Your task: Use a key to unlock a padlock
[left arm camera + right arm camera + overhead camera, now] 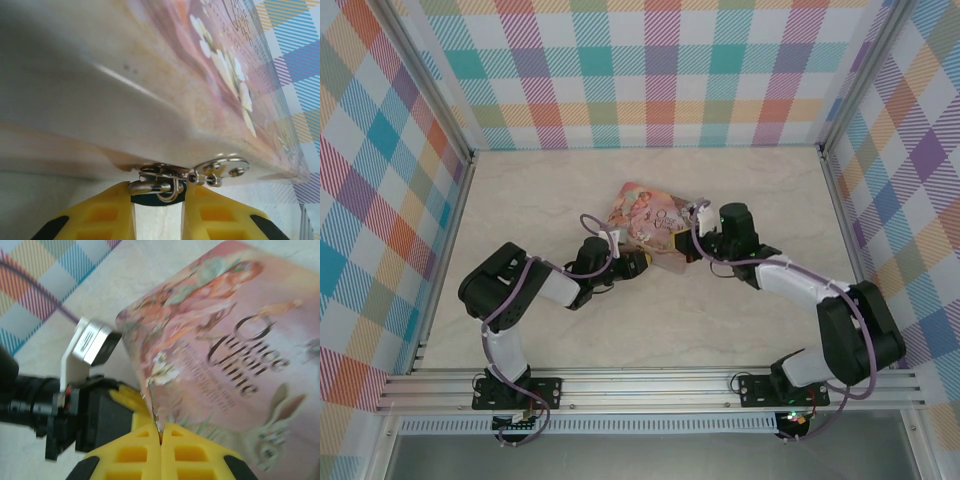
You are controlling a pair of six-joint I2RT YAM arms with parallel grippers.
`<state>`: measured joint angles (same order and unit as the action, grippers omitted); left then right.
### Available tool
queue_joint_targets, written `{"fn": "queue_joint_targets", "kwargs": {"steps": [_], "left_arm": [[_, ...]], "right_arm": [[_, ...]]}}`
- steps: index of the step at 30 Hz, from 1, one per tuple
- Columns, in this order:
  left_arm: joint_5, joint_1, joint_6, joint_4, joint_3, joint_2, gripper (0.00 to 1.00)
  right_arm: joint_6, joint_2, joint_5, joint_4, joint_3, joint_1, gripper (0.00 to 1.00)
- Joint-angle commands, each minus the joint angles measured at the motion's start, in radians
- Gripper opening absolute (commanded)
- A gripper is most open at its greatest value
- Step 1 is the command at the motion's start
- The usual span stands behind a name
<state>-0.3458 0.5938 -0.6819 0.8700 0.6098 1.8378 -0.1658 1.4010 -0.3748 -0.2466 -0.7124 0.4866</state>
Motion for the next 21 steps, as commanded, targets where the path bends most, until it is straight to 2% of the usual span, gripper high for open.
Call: {"fn": "queue_joint_targets", "kwargs": {"steps": [1,9,21], "left_arm": [[0.001,0.017,-0.082,-0.021,0.036,-0.071,0.17],[0.001,0.031,-0.175,-0.11,0.059,-0.135,0.14],[-0.002,0.047,-0.238,-0.14,0.058,-0.159,0.1]], "right_arm": [[0.113,-0.009,0.091,0.056,0.057,0.077,0.06],[0.147,0.095,0.157,0.041,0.069,0.169,0.06],[0.179,0.142,0.289,0.057,0.029,0.196,0.05]]}}
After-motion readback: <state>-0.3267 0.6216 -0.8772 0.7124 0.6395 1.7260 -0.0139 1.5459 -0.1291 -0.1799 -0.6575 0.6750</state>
